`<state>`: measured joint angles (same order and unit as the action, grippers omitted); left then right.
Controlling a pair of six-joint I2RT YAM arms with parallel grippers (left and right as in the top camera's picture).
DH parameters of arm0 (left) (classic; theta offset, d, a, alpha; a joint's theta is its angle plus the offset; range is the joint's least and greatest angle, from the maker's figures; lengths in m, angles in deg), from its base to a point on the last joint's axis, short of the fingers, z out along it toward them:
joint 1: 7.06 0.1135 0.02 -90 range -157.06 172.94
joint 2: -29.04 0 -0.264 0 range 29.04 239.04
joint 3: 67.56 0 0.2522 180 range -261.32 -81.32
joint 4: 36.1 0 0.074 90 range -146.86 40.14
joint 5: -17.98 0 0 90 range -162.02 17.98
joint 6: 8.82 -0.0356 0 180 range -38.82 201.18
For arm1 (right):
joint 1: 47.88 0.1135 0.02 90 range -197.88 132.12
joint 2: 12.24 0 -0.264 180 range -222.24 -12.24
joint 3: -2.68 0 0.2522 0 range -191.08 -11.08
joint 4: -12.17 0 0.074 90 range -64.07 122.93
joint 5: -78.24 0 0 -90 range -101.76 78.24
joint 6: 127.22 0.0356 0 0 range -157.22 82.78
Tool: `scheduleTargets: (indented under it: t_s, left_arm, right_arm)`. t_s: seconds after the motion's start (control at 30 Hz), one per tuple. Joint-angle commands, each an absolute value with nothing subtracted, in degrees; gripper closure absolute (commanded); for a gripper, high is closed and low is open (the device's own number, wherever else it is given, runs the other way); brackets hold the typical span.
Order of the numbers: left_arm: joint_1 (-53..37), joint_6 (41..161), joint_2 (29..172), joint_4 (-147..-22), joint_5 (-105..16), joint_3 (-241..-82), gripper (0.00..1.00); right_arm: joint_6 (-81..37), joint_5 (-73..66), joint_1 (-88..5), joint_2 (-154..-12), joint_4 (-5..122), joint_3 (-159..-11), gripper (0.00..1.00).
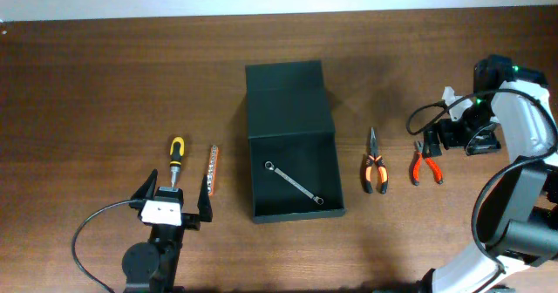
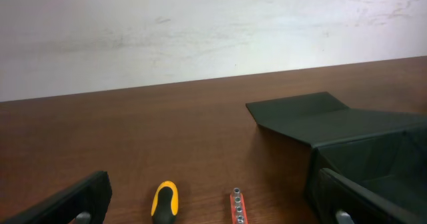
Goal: Pack container
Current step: 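Lower the right gripper onto the cutting pliers' jaws and close it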
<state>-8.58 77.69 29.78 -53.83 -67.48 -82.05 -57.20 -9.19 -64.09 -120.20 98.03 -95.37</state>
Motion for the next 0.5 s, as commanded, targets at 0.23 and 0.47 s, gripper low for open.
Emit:
scheduleTargets:
  t_s: [0.23,0.47]
  left_arm:
    - [-8.3,77.0,29.4,-54.0,-67.1,-81.8,0.01]
    - [-8.3,77.0,29.4,-54.0,-67.1,-81.8,0.01]
  right_arm:
    - [-53.2,-12.0,-62.0,-123.5,97.5,-94.9,0.01]
    - [-52.9,-11.8,-61.7,-126.2,96.1,-94.9,0.01]
